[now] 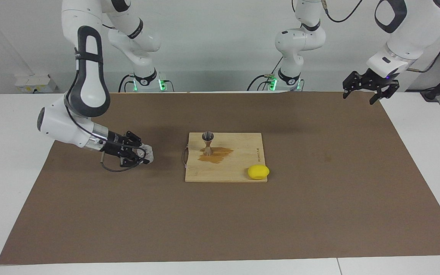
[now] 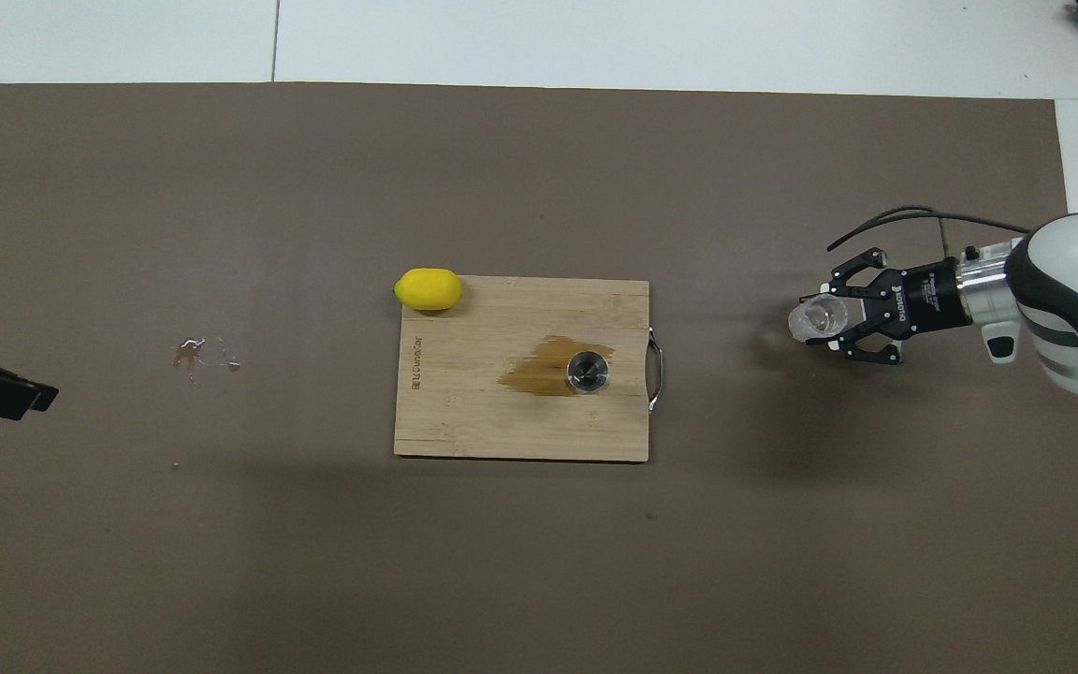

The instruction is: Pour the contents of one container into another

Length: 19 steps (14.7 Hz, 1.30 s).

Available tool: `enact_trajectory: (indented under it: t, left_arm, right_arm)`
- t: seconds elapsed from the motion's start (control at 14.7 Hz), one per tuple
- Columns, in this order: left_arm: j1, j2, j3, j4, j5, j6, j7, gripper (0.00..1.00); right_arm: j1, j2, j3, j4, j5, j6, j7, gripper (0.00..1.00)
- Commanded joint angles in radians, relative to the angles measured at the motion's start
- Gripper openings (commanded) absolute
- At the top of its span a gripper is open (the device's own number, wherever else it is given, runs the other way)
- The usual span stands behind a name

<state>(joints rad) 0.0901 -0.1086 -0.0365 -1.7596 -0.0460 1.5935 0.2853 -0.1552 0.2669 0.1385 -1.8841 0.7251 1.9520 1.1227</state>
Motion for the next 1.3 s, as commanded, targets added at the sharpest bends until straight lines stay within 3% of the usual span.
enact_trajectory:
  t: [0.0, 0.75, 1.09, 1.23]
  left_arm:
    - [-0.004, -0.02, 0.004, -0.023, 0.021, 0.016, -0.095, 1.0]
    - [-0.003, -0.02, 0.012, -0.038, 0.021, 0.072, -0.14, 1.0]
    - [-0.049, 0.046, 0.018, -0.015, 0.015, 0.118, -0.146, 1.0]
    - [-0.058, 0.095, 0.026, 0.044, 0.014, 0.109, -0.147, 1.0]
  right_arm:
    - [0.066, -0.046, -0.004, -0.018, -0.044, 0.037, 0.08, 0.1]
    - [0.318, -0.049, 0.0, 0.08, -0.323, 0.099, 0.399, 0.1]
    - [0.405, -0.049, 0.0, 0.08, -0.472, 0.119, 0.497, 0.1]
    - [0.433, -0.049, 0.0, 0.08, -0.519, 0.116, 0.506, 0.1]
